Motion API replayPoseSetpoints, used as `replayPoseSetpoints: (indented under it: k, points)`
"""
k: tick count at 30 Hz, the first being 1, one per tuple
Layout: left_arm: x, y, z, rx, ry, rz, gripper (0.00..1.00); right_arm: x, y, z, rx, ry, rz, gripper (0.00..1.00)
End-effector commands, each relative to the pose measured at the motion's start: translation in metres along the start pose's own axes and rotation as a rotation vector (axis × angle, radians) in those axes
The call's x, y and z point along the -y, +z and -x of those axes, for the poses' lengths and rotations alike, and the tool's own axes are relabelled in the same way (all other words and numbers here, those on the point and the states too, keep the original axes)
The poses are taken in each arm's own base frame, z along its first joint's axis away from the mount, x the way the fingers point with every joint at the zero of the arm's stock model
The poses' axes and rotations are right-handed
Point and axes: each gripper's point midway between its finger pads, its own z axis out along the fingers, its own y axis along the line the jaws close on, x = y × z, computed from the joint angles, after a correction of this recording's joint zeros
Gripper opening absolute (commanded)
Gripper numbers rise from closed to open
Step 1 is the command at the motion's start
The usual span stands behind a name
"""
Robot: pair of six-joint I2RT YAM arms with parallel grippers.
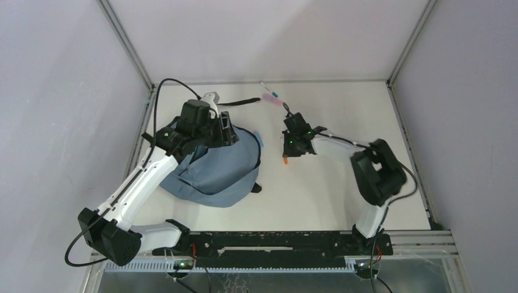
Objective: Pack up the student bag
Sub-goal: Pick up the stationery from the center of the board.
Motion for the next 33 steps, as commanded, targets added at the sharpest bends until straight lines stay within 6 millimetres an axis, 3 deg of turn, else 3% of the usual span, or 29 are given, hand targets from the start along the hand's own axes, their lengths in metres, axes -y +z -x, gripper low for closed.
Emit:
replayPoseSetpoints:
  k: [1, 6, 11, 16, 23, 26, 30, 33]
  points:
    - [0.03, 0.0, 0.005, 0.019, -0.071, -0.196, 0.67, -0.058, -0.08, 0.037, 0.184, -0.017, 0.325, 0.0]
    - [0.034, 0.017, -0.002, -0.007, -0.105, -0.265, 0.7, -0.101, -0.135, 0.028, 0.216, -0.02, 0.603, 0.0]
    - [0.045, 0.026, 0.0, 0.005, -0.198, -0.387, 0.67, -0.128, -0.161, 0.028, 0.272, -0.038, 0.738, 0.0]
    - [0.056, 0.025, 0.003, 0.021, -0.234, -0.462, 0.69, -0.142, -0.17, 0.028, 0.288, -0.045, 0.795, 0.0]
    - [0.061, 0.038, -0.001, -0.012, -0.326, -0.495, 0.68, -0.153, -0.169, 0.023, 0.265, -0.038, 0.834, 0.0]
    - [0.055, 0.045, -0.003, -0.026, -0.338, -0.448, 0.62, -0.157, -0.17, 0.021, 0.266, -0.042, 0.843, 0.0]
    - [0.054, 0.049, -0.003, -0.026, -0.353, -0.437, 0.4, -0.161, -0.171, 0.021, 0.266, -0.044, 0.854, 0.0]
    - [0.056, 0.047, 0.001, -0.016, -0.361, -0.443, 0.37, -0.161, -0.169, 0.02, 0.263, -0.041, 0.851, 0.0]
